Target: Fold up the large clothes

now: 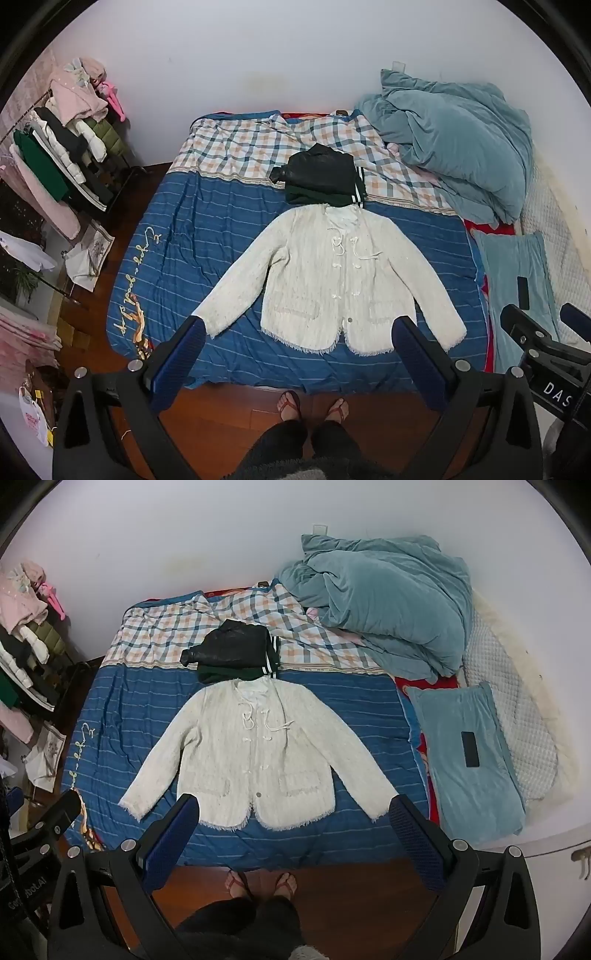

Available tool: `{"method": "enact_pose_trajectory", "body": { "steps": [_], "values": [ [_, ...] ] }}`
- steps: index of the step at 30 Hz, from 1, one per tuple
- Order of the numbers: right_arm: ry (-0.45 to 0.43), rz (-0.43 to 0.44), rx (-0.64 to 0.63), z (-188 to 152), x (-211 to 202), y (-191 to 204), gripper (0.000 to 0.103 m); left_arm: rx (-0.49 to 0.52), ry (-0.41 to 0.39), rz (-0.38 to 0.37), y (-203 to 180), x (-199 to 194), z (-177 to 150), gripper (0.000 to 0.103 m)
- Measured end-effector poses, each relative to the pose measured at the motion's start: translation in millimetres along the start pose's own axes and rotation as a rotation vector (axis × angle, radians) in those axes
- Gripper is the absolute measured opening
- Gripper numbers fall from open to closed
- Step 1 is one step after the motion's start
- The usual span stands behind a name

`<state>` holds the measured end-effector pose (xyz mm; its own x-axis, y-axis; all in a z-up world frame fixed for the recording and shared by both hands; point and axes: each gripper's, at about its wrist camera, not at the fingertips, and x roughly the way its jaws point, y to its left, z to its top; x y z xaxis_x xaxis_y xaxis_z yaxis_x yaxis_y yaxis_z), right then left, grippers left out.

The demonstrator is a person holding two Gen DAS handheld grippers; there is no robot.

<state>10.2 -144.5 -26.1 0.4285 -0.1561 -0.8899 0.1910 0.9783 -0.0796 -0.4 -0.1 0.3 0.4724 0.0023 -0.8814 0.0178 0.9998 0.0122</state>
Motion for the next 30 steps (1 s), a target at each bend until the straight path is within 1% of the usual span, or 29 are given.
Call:
{"method": "enact_pose_trajectory", "body": {
  "steps": [1, 2, 9, 14, 18, 19, 23, 25, 30],
  "values": [
    [0.002, 0.01, 0.004, 0, 0, 0, 0.103, -0.001, 0.0, -0.001, 0, 0, 0, 0.103],
    [0.001, 0.01, 0.004, 0, -1, -1, 0.103, 0.004, -0.004, 0.008, -1, -1, 0, 0.103],
    [0.002, 0.005, 0.002, 1, -2, -1, 0.103, 0.006, -0.007, 0.009, -1, -1, -1, 0.103],
    [0.001, 0.004, 0.003, 3, -3, 0, 0.103, 0.011, -0.015, 0.005, 10, -11, -9, 0.103],
    [0.0, 0.004, 0.007, 6, -4, 2, 0.103, 0.025, -0.015, 0.014, -1, -9, -6, 0.103],
    [-0.001, 0.002, 0.008, 0, -5, -5, 0.103, 0.025, -0.015, 0.013, -1, -10, -7, 0.103],
    [-0.005, 0.002, 0.008, -4, -8, -9, 0.103, 0.027, -0.014, 0.015, -5, -9, -4, 0.103],
    [-0.005, 0.001, 0.007, 1, -10, -8, 0.103, 0.028, -0.016, 0.017, -6, -9, -4, 0.103],
    [-0.006, 0.001, 0.01, 0, -11, -7, 0.103, 0.032, -0.018, 0.019, -10, -10, 0, 0.103]
  ]
}}
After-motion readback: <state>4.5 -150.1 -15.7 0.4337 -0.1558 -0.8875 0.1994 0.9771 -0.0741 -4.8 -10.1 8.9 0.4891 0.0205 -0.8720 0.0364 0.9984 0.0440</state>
